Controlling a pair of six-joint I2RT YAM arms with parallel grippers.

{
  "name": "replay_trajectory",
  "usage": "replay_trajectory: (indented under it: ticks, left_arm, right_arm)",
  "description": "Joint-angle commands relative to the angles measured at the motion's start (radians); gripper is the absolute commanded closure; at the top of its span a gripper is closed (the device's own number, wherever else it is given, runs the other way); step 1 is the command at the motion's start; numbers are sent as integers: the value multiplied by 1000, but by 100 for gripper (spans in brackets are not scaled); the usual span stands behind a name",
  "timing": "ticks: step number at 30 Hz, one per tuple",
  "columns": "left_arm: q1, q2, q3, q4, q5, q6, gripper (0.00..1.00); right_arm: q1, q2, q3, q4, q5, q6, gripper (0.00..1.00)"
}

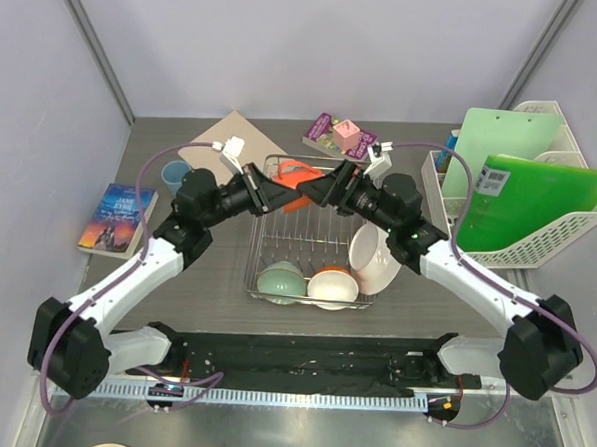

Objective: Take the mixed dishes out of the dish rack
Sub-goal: Pick up the cup from the dish rack, then place the cup at the center of the board.

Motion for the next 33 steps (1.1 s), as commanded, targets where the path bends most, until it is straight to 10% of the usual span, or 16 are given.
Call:
replay_trajectory:
  ticks: [1,9,16,33]
  left_arm:
    - [44,-76,60,-290,-182,166,100]
    - [58,-136,59,-309,-197,173,100]
    - [115,-81,354,-622,-351,364,100]
    - [268,572,947,-1035,-679,478,100]
  right_arm:
    - [-10,-118,135,-161,208,-260,0]
    - [-10,-158,116,-203,302,-287,0]
    - [-11,-198,119,-335,410,-326,0]
    - [-10,-267,-49,-350,438,-283,0]
